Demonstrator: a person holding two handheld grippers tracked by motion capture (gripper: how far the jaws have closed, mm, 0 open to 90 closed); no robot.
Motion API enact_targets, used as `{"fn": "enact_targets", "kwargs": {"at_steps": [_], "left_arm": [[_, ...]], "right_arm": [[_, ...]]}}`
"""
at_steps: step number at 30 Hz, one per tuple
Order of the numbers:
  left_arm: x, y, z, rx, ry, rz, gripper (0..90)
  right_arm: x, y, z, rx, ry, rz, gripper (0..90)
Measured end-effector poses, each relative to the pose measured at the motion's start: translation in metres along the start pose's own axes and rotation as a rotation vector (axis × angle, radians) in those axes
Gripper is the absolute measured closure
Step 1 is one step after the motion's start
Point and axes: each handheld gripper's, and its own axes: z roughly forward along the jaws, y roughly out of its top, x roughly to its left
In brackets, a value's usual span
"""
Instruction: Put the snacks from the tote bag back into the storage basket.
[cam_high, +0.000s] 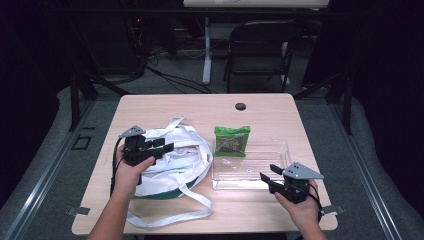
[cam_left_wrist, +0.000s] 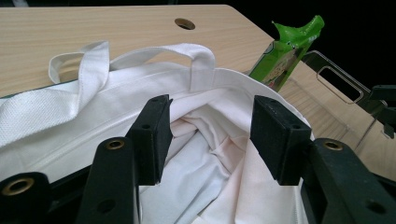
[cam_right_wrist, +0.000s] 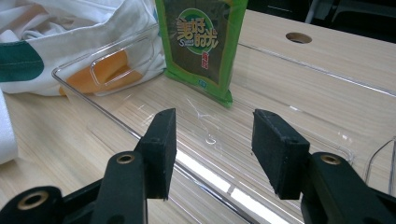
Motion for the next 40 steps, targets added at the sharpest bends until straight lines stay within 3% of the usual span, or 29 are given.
{"fn": "enact_targets", "kwargs": {"at_steps": [13,23,40], "left_arm": [[0.001,-0.003,0.004,0.027,0.026,0.005,47.5],[0.003,-0.004,0.005,0.036,0.040,-0.003,47.0],[0.004,-0.005,0.004,0.033,0.062,-0.007,45.9]], "right_arm": [[-0.009,-0.003,-0.004,-0.041,-0.019,0.051,49.8],[-0.015,-0.005,-0.006,-0.045,-0.039,0.064,48.9],[-0.014,-0.005,-0.006,-0.043,-0.054,0.038,48.1]]}}
